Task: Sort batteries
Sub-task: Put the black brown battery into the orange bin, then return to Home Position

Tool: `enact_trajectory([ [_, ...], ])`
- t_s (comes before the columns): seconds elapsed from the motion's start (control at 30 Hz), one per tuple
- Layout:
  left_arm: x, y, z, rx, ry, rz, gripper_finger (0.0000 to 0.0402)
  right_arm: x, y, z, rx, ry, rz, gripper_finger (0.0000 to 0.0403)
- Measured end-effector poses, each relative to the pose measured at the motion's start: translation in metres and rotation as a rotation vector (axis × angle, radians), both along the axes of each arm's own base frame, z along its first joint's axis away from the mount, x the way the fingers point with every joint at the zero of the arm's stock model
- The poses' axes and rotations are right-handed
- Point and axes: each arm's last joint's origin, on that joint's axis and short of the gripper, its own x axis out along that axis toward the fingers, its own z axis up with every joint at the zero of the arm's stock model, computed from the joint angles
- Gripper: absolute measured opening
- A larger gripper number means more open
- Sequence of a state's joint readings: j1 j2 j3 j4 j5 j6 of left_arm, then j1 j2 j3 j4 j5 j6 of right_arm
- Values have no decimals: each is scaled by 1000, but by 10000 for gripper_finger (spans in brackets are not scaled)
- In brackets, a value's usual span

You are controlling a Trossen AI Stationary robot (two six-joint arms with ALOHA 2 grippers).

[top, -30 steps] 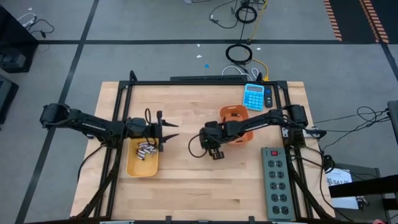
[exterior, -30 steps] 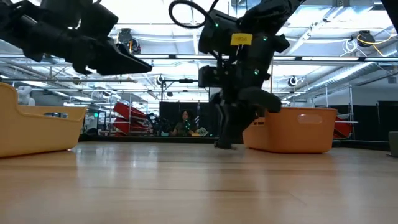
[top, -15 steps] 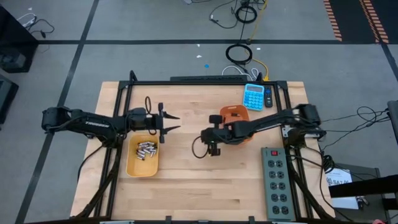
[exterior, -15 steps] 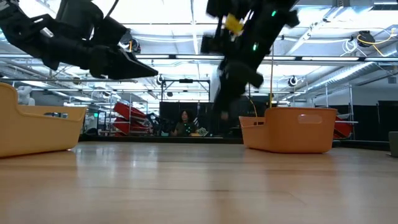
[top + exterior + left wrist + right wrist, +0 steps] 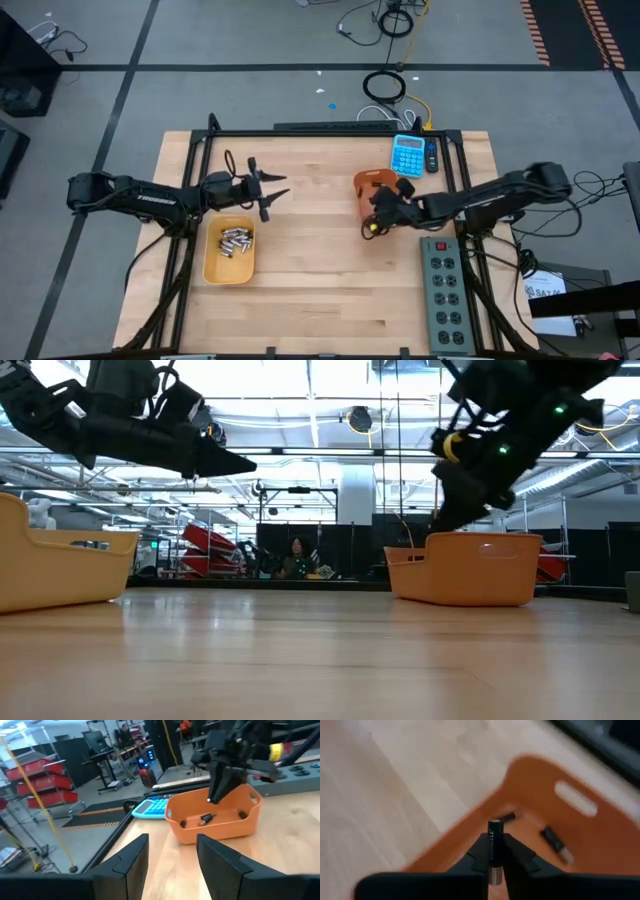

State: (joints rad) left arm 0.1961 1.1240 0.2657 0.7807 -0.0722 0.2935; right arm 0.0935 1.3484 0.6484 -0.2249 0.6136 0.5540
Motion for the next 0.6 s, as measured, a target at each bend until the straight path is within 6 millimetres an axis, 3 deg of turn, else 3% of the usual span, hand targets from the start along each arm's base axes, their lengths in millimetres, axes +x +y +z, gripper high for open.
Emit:
enact_trajectory([
  [0.3, -4, -3, -2, -43, -10, -56, 176, -23, -3, 18, 8, -1, -29, 183],
  [0.43, -20, -3, 0, -63, -63, -41, 176, -37, -2, 32, -60, -111, -2, 191],
  [0.6, -45, 0, 3, -86, -127, 41, 176, -64, -10, 25, -57, -306, 82, 161],
])
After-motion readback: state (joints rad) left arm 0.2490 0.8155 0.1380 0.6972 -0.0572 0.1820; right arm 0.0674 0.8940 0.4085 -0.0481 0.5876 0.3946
